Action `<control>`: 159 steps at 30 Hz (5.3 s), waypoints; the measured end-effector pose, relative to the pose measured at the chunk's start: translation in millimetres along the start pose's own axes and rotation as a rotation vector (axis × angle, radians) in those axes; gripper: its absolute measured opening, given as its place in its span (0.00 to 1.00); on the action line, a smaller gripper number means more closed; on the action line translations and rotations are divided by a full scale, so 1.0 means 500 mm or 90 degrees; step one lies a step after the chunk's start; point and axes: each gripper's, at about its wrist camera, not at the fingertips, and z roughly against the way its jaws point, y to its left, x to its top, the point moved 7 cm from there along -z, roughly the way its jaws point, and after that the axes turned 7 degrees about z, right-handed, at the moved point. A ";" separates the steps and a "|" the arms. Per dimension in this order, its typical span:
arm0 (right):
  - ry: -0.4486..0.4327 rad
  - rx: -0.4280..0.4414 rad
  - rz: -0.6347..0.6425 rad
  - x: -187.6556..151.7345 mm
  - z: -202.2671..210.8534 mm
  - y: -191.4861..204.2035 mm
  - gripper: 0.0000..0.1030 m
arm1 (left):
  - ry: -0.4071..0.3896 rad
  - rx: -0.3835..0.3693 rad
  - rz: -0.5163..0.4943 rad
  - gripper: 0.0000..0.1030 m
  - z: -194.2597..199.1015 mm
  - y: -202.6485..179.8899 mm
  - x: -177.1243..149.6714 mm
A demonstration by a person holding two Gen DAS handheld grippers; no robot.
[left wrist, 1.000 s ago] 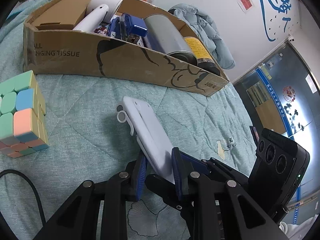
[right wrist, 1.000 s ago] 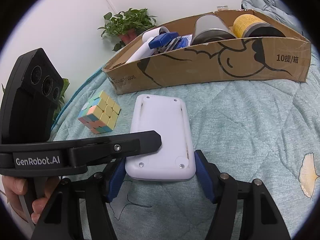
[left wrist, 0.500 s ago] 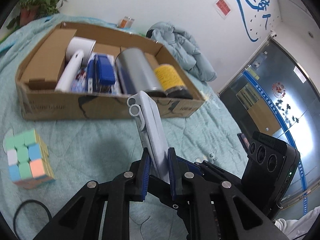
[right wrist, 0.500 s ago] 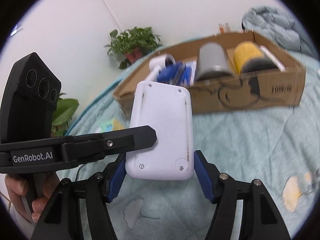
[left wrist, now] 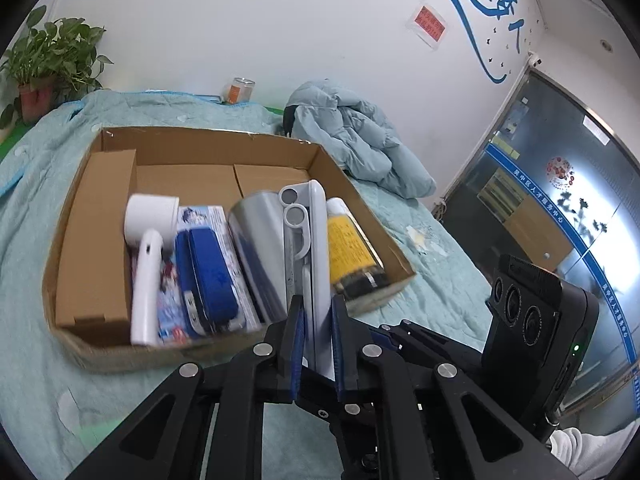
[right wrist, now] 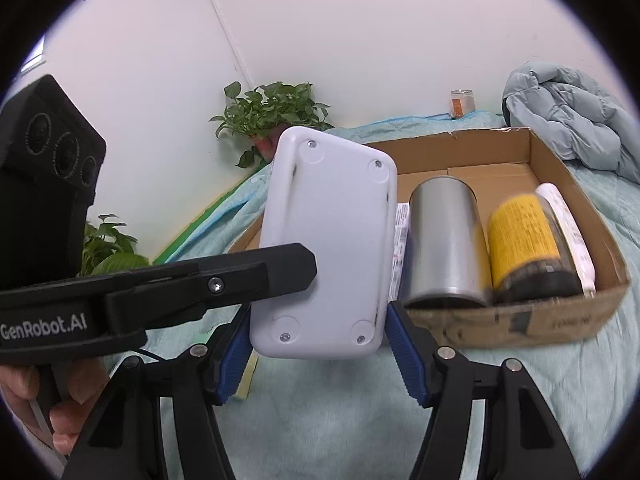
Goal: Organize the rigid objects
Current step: 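Lower the white case upright beside the stapler and open both grippers, then withdraw both grippers and move them to the pastel Rubik's cube, then grasp the Rubik's cube with the left gripper while the right gripper grips it too, then lift the cube with both grippers and carry it over the box, then lower the cube into the box beside the hair dryer and open both grippers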
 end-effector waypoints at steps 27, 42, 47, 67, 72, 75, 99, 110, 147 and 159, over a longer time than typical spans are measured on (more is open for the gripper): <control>0.033 -0.102 0.021 -0.031 0.009 -0.110 0.80 | -0.078 0.211 0.055 0.80 0.061 0.181 0.035; -0.033 0.058 0.031 -0.102 0.055 0.014 0.94 | 0.078 0.214 0.244 0.79 0.024 0.365 -0.210; 0.013 0.105 0.088 -0.149 0.048 0.070 0.94 | 0.097 0.136 0.231 0.61 -0.013 0.299 -0.220; 0.096 0.063 0.062 -0.261 0.111 0.006 0.90 | 0.196 -0.029 0.204 0.61 -0.065 0.080 -0.339; 0.141 0.049 0.060 -0.287 0.071 0.032 0.71 | 0.186 -0.053 0.221 0.61 -0.095 0.079 -0.340; 0.155 0.035 0.050 -0.297 0.053 0.035 0.67 | 0.178 -0.066 0.223 0.57 -0.101 0.078 -0.346; 0.139 -0.019 0.111 -0.247 0.012 0.069 0.62 | 0.087 -0.082 0.196 0.50 -0.048 0.092 -0.312; 0.078 -0.031 0.208 -0.132 0.000 0.138 0.62 | -0.018 -0.096 0.189 0.50 0.073 0.133 -0.195; 0.112 0.032 0.199 0.071 -0.196 0.074 0.68 | -0.004 0.042 0.193 0.59 -0.055 0.306 0.065; 0.098 -0.030 0.118 -0.003 -0.084 0.011 0.88 | -0.151 0.195 0.053 0.95 0.030 0.219 0.011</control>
